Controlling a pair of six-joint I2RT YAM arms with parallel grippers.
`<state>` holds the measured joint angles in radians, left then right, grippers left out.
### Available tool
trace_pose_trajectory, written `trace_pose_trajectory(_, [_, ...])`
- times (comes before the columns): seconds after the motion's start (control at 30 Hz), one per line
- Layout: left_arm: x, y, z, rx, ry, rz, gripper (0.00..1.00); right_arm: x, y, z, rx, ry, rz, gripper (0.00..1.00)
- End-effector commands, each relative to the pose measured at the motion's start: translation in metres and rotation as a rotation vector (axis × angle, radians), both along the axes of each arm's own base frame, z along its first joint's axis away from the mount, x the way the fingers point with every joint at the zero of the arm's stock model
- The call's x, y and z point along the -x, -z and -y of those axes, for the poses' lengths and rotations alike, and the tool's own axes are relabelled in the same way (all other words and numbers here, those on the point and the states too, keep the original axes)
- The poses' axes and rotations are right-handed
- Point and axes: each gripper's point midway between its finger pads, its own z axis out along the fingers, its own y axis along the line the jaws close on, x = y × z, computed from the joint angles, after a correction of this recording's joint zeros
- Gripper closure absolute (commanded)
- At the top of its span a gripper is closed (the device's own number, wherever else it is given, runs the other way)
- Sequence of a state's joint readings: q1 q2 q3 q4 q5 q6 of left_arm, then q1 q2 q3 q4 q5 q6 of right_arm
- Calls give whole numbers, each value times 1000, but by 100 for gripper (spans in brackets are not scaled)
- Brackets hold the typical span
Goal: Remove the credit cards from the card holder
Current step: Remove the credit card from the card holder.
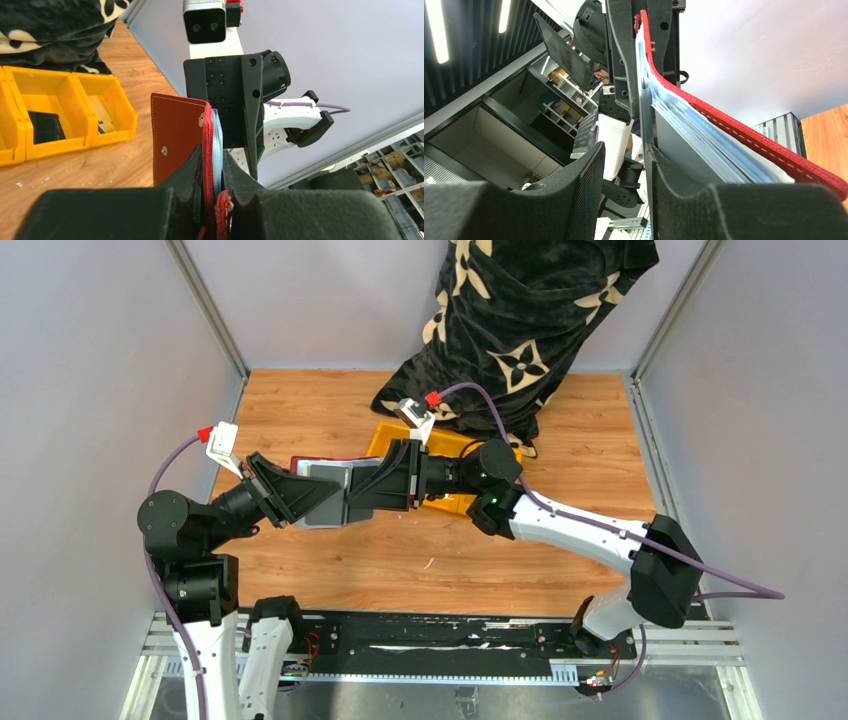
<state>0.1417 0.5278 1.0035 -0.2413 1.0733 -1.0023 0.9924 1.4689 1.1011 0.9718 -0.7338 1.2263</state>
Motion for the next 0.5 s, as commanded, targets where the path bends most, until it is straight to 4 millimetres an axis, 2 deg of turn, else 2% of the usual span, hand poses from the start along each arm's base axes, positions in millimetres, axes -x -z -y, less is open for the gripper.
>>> trace_pose_trajectory(0.0, [9, -8, 2, -6, 7, 37, 86, 5, -3, -7, -10, -20, 31, 61])
trace_pose_trajectory(0.27, [12, -11, 3, -2, 13, 42, 86, 11, 1, -16, -3, -45, 28, 61])
trace_pose_trajectory(0.4, [12, -8, 2, -5, 6, 45, 84, 14, -8, -18, -27, -56, 35, 61])
trace_pose_trajectory(0.47, [10, -4, 1, -7, -1, 41, 81, 18, -14, -20, -40, -71, 42, 64])
